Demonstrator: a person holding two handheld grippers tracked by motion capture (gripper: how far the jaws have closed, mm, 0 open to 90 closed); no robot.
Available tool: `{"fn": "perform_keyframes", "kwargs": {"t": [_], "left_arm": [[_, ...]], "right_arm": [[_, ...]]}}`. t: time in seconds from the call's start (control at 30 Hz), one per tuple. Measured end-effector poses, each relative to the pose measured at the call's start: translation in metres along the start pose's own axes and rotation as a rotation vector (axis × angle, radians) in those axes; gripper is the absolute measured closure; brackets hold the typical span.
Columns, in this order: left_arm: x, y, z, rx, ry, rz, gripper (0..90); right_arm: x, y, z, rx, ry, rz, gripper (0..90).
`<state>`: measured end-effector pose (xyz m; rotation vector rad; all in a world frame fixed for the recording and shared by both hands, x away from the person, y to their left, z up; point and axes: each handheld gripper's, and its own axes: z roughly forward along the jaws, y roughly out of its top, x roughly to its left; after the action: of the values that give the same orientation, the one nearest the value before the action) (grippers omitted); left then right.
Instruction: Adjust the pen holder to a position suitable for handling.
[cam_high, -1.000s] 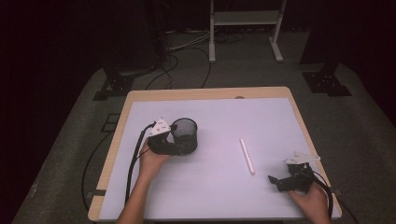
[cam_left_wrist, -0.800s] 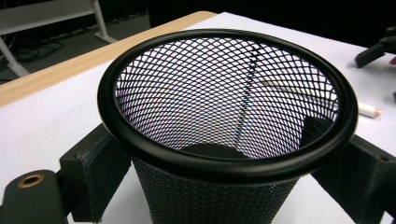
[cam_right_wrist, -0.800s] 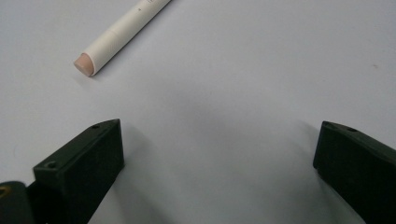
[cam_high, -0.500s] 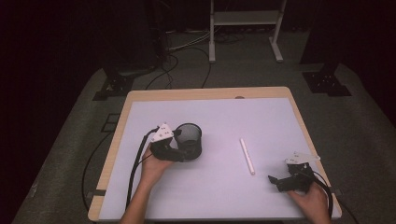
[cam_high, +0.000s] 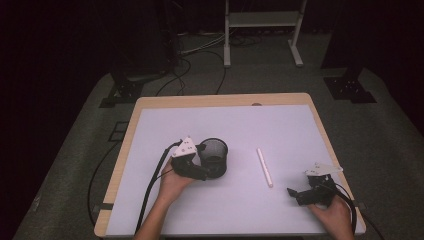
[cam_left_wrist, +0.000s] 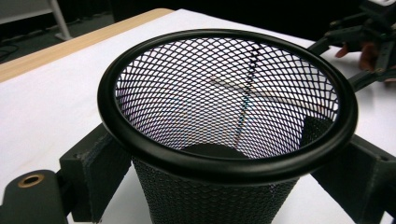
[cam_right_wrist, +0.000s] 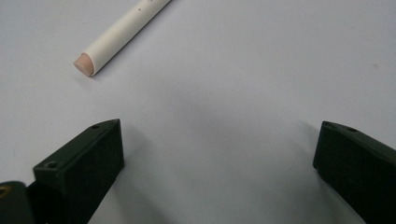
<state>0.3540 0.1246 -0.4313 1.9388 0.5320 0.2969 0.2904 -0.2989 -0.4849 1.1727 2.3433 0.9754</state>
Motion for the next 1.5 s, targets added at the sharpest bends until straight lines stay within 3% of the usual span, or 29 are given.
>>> {"fn": "perform_keyframes", "kwargs": {"t": [0.27, 0.63, 1.23, 1.5], "left_arm": [[-0.007, 0.001, 0.007, -0.012, -0.029, -0.004, 9.8], [-0.017, 0.000, 0.019, -0.004, -0.043, 0.026, 9.8], [-0.024, -0.007, 0.036, 0.036, -0.068, 0.032, 9.8], [-0.027, -0.007, 0.034, 0.061, -0.063, 0.048, 9.8]], "right_arm": [[0.000, 0.000, 0.000, 0.000, 0.000, 0.001, 0.8], [0.000, 0.000, 0.000, 0.000, 0.000, 0.001, 0.8], [0.000, 0.000, 0.000, 0.000, 0.000, 0.001, 0.8], [0.000, 0.000, 0.000, 0.001, 0.000, 0.001, 0.8]]}}
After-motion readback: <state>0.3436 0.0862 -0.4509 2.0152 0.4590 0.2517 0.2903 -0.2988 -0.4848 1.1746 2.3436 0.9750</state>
